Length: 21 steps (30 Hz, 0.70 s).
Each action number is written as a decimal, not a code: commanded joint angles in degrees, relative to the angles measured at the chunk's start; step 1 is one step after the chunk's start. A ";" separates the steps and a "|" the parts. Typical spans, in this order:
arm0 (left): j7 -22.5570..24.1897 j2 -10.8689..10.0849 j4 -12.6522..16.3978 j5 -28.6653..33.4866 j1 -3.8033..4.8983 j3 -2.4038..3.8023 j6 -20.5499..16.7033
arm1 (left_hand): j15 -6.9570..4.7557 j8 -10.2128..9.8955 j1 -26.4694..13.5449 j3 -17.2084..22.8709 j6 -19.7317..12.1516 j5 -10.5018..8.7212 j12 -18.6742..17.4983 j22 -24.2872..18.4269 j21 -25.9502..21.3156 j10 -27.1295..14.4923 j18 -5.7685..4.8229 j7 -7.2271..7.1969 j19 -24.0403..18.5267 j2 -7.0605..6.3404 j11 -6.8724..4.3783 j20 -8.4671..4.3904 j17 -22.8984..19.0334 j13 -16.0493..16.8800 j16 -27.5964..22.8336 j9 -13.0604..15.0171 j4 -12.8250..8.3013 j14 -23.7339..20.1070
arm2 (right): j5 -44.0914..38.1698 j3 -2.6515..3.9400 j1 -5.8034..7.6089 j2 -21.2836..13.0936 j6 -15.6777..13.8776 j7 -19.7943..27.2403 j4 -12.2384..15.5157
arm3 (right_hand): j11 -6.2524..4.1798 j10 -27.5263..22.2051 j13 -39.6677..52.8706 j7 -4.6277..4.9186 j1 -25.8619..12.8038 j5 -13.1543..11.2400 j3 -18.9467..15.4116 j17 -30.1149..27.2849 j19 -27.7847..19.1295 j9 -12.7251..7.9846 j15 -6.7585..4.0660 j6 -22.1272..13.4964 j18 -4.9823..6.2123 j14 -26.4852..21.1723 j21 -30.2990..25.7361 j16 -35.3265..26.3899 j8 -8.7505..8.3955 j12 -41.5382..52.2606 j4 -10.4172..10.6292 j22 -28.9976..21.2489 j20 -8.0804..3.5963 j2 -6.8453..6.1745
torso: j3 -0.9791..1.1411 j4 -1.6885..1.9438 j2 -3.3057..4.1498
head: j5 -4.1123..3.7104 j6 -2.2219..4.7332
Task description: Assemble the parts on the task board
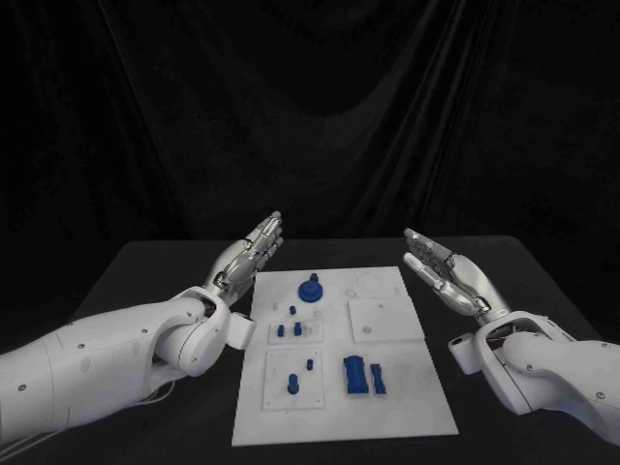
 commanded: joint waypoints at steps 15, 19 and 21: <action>-5.45 1.48 6.22 12.08 -0.16 5.22 -27.21 | -0.60 -0.30 -22.25 5.07 -1.27 -7.11 -0.19 -0.06 -0.19 0.00 -4.72 -0.07 0.03 -6.08 -0.42 -2.09 -0.07 -0.05 -0.21 -0.10 -6.45 -0.02 | 36.80 7.12 0.67 9.51 0.14 5.97 -4.59 | -5.49 -7.26 -5.54 -0.14 -17.76 -1.69 1.52 -0.17 -11.25 -0.18 -3.92 -10.28 -5.33 -10.60 -0.36 -6.66 -0.32 -8.40 -7.06 -8.18 -7.03 -0.08 | 0.15 -0.08 0.48 | -1.48 5.11; -5.45 1.48 6.22 12.08 -0.16 5.22 -27.21 | -0.60 -0.30 -24.13 5.07 -1.27 -11.41 -0.19 -0.06 -0.19 0.00 -4.72 -0.07 0.03 -6.08 -0.42 -2.09 -0.07 -0.05 -0.21 -0.10 -6.45 -0.02 | 39.29 7.76 0.73 10.36 0.15 6.34 -4.98 | -5.49 -11.63 -5.54 -0.14 -19.25 -1.69 1.52 -0.17 -12.24 -0.18 -3.92 -11.05 -5.33 -11.46 -0.36 -6.66 -0.32 -9.10 -7.06 -8.87 -7.03 -0.08 | 0.15 -0.08 0.48 | -1.48 5.11; -5.45 1.48 6.22 12.08 -0.16 5.22 -27.21 | -0.60 -0.30 -25.25 5.07 -1.27 -11.41 -0.19 -0.06 -0.19 0.00 -4.72 -0.07 0.03 -6.08 -0.42 -2.09 -0.07 -0.05 -0.21 -0.10 -6.45 -0.02 | 39.93 7.92 0.74 10.57 0.16 6.43 -5.08 | -5.49 -11.63 -5.54 -0.14 -20.10 -1.69 1.52 -0.17 -12.81 -0.18 -3.92 -11.56 -5.33 -11.92 -0.36 -6.66 -0.32 -13.40 -7.06 -13.06 -7.03 -0.08 | 0.15 -0.08 0.48 | -1.48 5.11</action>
